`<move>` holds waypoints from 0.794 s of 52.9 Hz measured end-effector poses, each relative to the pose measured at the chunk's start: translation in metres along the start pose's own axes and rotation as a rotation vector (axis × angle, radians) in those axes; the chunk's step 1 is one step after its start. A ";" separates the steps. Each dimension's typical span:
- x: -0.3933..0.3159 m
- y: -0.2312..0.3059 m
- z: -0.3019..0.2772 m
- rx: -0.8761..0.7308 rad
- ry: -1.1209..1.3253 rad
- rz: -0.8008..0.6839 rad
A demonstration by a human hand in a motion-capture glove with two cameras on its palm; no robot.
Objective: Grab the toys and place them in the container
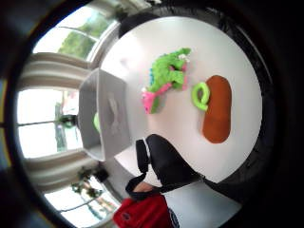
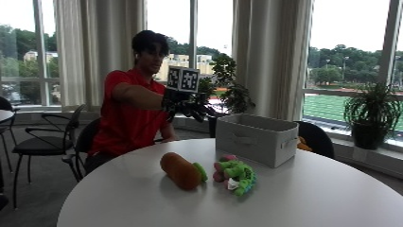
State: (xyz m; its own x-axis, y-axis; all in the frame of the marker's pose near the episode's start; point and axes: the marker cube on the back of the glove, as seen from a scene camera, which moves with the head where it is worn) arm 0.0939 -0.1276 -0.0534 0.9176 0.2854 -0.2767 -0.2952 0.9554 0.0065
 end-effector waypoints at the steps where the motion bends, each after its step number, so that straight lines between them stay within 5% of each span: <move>1: 0.004 0.003 0.004 -0.013 0.000 -0.048; 42: 0.023 -0.010 0.165 -0.309 0.006 -0.004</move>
State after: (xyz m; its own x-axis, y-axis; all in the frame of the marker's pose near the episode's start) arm 0.1614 -0.1178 0.0988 0.9177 0.2805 -0.2815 -0.3595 0.8879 -0.2871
